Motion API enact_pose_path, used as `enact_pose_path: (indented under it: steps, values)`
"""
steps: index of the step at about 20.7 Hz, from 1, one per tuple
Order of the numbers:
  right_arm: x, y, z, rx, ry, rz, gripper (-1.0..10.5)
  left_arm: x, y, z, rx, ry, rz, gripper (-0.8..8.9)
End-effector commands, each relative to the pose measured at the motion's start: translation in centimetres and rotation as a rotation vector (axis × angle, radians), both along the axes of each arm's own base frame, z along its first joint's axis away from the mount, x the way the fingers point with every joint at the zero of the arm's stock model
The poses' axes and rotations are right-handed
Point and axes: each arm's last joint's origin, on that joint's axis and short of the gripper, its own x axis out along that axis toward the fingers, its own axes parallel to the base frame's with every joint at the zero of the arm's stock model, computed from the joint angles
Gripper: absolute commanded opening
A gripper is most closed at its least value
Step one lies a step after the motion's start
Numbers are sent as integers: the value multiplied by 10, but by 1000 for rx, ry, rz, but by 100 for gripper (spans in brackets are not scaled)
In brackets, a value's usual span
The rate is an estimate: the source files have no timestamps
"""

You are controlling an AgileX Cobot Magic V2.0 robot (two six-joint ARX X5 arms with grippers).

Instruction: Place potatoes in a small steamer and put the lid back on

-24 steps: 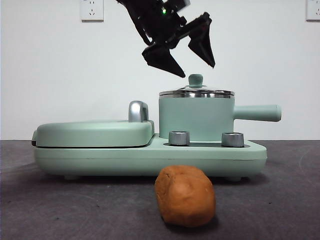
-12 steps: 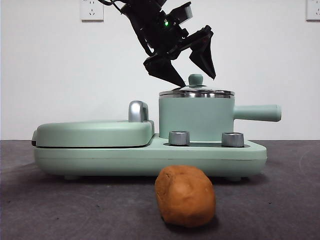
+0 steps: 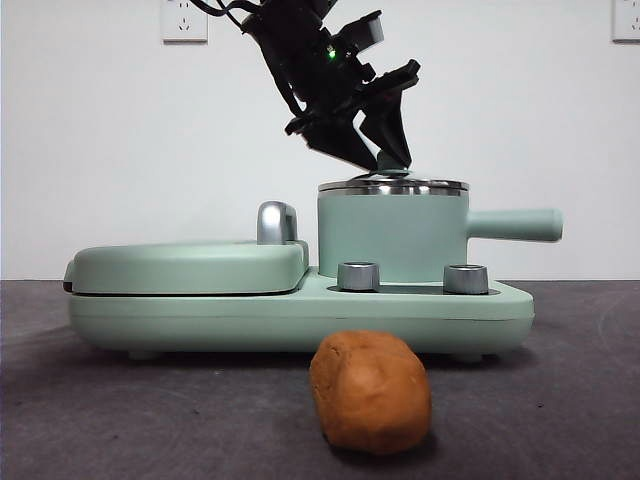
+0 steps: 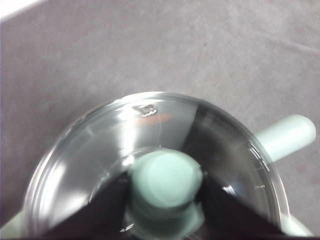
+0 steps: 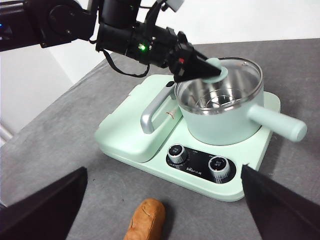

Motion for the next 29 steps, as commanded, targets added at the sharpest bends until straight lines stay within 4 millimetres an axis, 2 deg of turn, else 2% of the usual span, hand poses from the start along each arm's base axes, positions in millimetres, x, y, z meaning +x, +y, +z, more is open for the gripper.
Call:
enact_pose_path:
  steps: [1, 5, 9, 11, 15, 19, 23, 27, 29]
  values:
    - [-1, 0, 5, -1, -24, 3, 489, 2, -9, -5, 1, 3, -21, 106]
    - [-1, 0, 5, -1, -24, 3, 489, 2, -9, -5, 4, 1, -23, 59]
    - [-1, 0, 5, -1, -24, 3, 489, 1, -8, -1, 0, -3, -22, 55]
    - [-1, 0, 5, 3, -22, 9, 489, -1, -6, 9, -10, -2, -16, 55]
    - [7, 1, 3, 34, 51, 17, 489, -12, 2, 43, -10, -3, -16, 55]
    - [24, 7, -3, 43, 164, 61, 489, -22, 18, 71, -8, -5, -3, 55]
    - [42, 21, -9, 61, 300, 130, 488, -26, 41, 87, -2, -1, 33, 55]
    - [61, 46, -21, 9, 443, 159, 488, -25, 72, 99, 12, 20, 98, 55]
    - [70, 65, -31, -46, 510, 172, 488, -23, 88, 104, 9, 16, 134, 53]
